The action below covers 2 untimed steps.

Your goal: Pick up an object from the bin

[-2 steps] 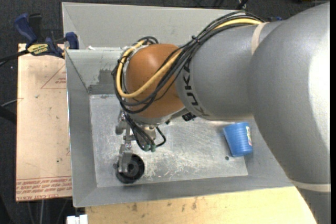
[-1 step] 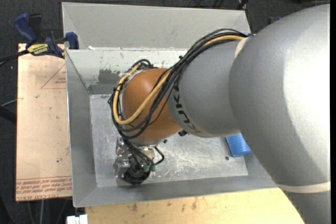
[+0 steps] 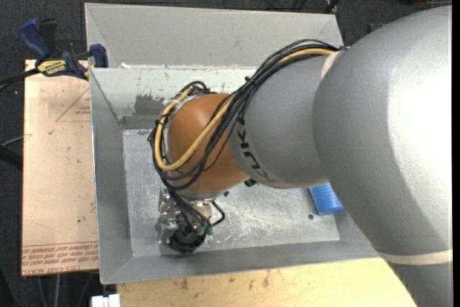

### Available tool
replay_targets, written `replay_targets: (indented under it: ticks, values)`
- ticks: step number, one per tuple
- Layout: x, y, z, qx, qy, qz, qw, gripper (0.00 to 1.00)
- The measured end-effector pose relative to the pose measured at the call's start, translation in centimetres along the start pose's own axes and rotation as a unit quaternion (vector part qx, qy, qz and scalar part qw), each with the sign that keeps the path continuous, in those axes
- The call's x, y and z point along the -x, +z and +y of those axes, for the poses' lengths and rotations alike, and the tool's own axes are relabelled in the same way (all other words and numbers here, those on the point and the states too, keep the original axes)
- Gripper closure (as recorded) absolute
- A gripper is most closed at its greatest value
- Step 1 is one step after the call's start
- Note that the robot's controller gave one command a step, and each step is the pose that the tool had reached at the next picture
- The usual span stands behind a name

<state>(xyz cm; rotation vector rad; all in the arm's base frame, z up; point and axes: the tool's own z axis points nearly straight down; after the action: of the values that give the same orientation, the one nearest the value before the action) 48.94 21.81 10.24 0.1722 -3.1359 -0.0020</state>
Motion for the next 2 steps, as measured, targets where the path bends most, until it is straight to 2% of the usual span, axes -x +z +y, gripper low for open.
replay_targets:
  ticks: [1, 2]
  values:
    - [0.1, -4.7, 0.5, -0.001, 0.000, 0.0026, 1.0000, 1.00]
    - [0.3, -11.6, 1.0, 0.000, -0.008, -0.0014, 1.0000, 0.00]
